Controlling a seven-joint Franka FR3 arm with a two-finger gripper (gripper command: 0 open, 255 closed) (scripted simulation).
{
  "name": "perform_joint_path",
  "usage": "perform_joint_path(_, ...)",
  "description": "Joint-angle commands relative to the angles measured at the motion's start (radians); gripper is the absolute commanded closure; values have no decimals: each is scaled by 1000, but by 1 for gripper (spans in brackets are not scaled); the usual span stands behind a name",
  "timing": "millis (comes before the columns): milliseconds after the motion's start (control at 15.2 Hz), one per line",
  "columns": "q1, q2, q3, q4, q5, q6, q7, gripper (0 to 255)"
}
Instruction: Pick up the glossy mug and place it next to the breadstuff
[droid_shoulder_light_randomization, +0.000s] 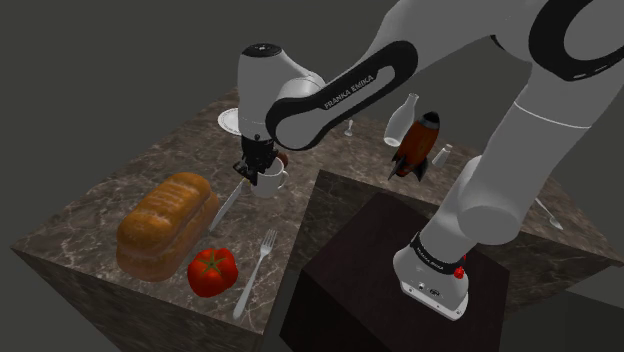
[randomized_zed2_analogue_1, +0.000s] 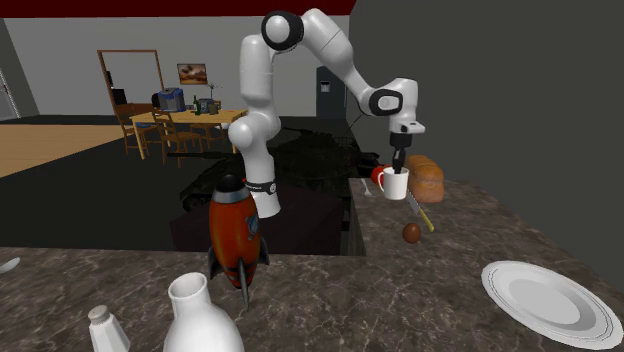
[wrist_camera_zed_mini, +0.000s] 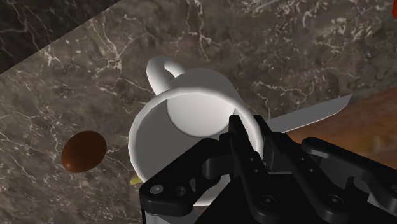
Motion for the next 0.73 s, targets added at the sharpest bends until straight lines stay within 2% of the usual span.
perform_joint_path(0, 2, 24, -2, -6, -15, 28, 13, 255)
perform_joint_path(462, 8, 98, -14, -23, -67, 112, 55, 255)
perform_joint_path(660, 10, 107, -16, -24, -73, 121, 60, 255)
